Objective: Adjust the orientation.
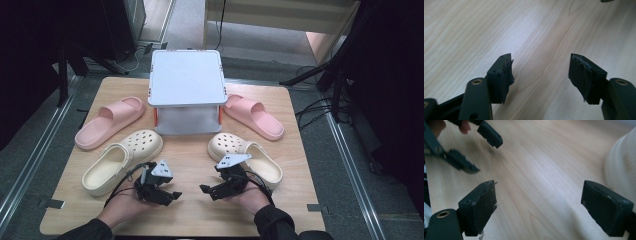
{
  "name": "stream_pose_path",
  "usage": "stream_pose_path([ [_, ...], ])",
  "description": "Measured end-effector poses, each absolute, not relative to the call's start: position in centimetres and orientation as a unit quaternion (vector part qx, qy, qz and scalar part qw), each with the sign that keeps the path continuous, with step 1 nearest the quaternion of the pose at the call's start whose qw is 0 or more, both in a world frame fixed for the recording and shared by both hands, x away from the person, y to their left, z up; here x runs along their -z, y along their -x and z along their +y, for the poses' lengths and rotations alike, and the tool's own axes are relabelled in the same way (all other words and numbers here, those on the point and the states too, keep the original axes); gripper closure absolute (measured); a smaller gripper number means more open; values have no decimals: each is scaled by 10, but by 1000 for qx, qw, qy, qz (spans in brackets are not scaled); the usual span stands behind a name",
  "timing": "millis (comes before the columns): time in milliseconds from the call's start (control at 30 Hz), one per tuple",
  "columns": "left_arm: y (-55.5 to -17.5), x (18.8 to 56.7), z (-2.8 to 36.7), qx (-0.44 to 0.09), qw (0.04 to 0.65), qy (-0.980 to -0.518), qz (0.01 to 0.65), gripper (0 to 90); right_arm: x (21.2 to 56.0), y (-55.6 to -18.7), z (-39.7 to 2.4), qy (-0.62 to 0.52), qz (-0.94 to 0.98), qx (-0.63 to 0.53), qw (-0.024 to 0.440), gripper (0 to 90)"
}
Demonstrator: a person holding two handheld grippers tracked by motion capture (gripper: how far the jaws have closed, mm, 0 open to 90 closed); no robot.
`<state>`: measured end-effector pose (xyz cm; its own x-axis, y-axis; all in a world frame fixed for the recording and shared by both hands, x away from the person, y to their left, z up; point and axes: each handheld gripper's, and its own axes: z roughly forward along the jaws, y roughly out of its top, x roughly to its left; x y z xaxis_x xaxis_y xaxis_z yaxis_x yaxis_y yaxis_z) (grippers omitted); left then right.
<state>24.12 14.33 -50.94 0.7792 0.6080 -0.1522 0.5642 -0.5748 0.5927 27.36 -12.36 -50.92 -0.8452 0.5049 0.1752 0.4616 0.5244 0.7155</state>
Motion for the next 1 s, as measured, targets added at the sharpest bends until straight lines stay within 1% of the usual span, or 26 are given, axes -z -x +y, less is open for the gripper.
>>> stream_pose_path([
  [33,-242,506,146,-34,326,-886,328,368,506,-273,-125,-265,876,-402,34,134],
  [100,-241,499,151,-52,327,-887,322,380,502,-273,-124,-257,880,-396,45,159],
  [133,-240,497,153,-51,334,-884,323,390,502,-273,-123,-257,880,-397,41,178],
  [200,-240,493,158,-46,341,-879,330,392,500,-272,-121,-261,881,-394,29,246],
  [300,-238,489,162,-51,337,-880,331,397,495,-272,-117,-259,885,-387,20,319],
  [467,-237,483,171,-50,345,-876,334,398,489,-272,-114,-259,886,-383,33,357],
  [500,-236,482,172,-52,346,-874,337,406,489,-272,-114,-262,886,-381,30,364],
  [567,-236,480,176,-52,349,-872,340,434,488,-272,-113,-261,887,-380,23,415],
  [667,-235,478,179,-49,353,-868,346,482,486,-273,-111,-263,886,-382,13,451],
  [733,-234,477,183,-49,350,-867,350,501,485,-273,-111,-262,885,-384,8,461],
  [833,-234,475,189,-51,347,-866,356,517,484,-275,-111,-261,885,-387,5,452],
  [1000,-232,471,199,-55,349,-862,363,505,484,-279,-108,-250,887,-389,-1,433],
])
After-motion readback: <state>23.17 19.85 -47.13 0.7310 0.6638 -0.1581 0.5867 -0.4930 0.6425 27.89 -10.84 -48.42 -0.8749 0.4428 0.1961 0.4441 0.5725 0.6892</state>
